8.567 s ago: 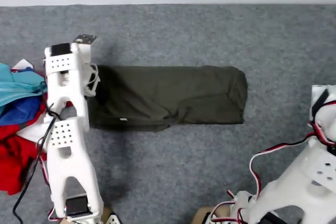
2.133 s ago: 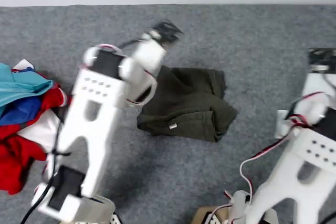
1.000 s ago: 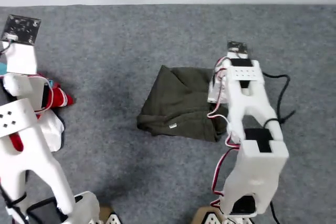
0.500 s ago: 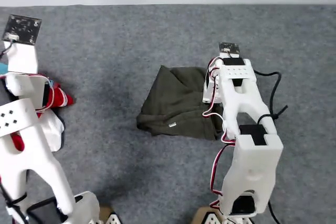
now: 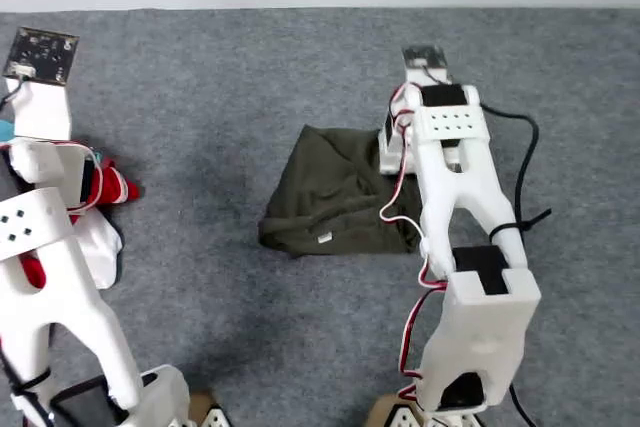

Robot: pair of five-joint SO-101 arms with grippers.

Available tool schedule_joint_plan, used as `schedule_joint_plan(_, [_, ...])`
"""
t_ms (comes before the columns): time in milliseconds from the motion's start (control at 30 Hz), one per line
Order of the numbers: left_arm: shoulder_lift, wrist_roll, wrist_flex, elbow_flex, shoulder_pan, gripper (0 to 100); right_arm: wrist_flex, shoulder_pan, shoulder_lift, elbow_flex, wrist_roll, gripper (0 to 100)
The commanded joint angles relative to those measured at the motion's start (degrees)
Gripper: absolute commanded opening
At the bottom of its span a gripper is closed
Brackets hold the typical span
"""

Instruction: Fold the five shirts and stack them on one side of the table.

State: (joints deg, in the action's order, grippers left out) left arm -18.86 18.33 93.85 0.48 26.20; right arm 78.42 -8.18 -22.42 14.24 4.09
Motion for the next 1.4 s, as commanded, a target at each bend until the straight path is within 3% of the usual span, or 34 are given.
schedule_joint_plan(0, [-1.49,0.44,-1.23,0.04,0.18,1,-1.71,-0.75,4.26,6.15,-2.99,1.0])
schedule_joint_plan(267, [-1.49,0.44,-1.23,0.04,0.18,1,-9.71,-1.01,4.26,8.62,-7.47,0.9])
schedule_joint_plan(567, [-1.49,0.44,-1.23,0.04,0.18,1,-0.31,-0.48,5.49,10.46,-7.65,0.9])
schedule_joint_plan(1000, [-1.41,0.44,-1.23,0.04,0.18,1,-0.22,10.33,-4.18,8.53,-7.47,1.4])
schedule_joint_plan(1233, [-1.41,0.44,-2.90,1.10,0.18,1,4.53,10.33,-1.10,8.70,-6.15,24.3])
schedule_joint_plan(1367, [-1.41,0.44,-3.25,1.98,0.00,1,4.97,8.22,0.92,8.62,-3.69,25.9])
